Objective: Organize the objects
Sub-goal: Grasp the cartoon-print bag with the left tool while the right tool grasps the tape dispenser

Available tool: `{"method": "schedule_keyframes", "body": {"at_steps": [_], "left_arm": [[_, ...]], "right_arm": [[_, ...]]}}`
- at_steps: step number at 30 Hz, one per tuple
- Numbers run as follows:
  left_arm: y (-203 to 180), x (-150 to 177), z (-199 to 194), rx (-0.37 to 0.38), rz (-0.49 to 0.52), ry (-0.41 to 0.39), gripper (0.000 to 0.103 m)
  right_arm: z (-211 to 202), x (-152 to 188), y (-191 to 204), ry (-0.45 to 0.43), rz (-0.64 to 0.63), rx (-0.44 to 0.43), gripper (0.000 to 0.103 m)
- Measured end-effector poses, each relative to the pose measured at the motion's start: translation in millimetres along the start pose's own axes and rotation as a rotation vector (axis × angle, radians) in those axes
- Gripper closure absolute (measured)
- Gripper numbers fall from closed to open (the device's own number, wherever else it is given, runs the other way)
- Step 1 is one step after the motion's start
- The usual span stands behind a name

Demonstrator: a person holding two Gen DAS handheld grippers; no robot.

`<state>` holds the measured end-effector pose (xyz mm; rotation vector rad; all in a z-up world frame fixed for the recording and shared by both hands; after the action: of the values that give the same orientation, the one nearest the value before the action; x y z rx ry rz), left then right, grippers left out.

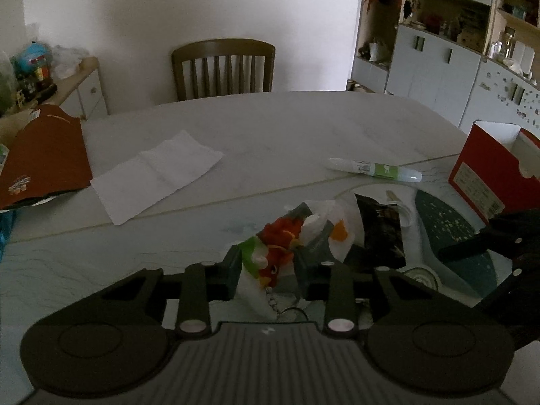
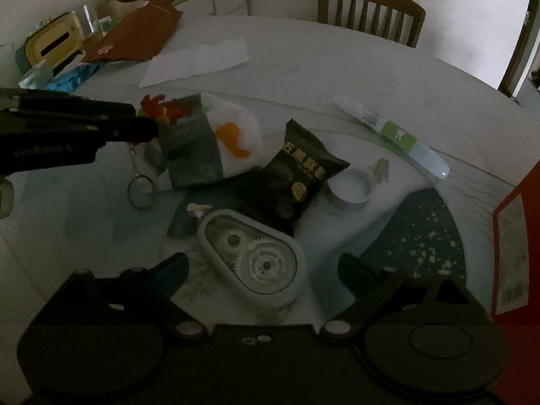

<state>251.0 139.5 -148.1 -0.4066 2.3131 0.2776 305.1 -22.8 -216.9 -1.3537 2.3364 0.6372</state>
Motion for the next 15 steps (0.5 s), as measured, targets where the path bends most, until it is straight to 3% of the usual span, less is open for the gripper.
{"method": "schedule_keyframes", "body": {"at_steps": [7, 10, 12, 15], "left_arm": [[-1.4, 1.1, 1.5, 0.000, 0.002, 0.011, 0.085], [-2.3, 1.2, 1.4, 0.000, 0.007, 0.013, 0.088], [-3.4, 1.6, 0.4, -0.007, 0.018, 0.008, 0.089], [-7.2, 2.8, -1.7, -0.008, 0.039, -0.004, 0.090]], "right_arm": [[5.8, 1.1, 0.8, 0.008, -0.025, 0.012, 0.016], [4.4, 2.2, 3.2, 0.003, -0.047, 0.020, 0.026], [2.8, 2.8, 5.4, -0.004, -0.065, 0.019, 0.038], [1.5, 3.8, 8.4, -0.006, -0.082, 0.022, 0.040]]}}
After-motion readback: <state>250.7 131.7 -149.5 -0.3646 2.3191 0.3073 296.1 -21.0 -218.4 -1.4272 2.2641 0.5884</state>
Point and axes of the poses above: each gripper's, at about its wrist camera, not at the fingertips, and z roughly the way its jaws point, y to its left, x to its underside, the point moved 7 cm from there along z, roughly the way its jaws point, and after that the axes turned 9 degrees about -x, right-handed, at the moved point
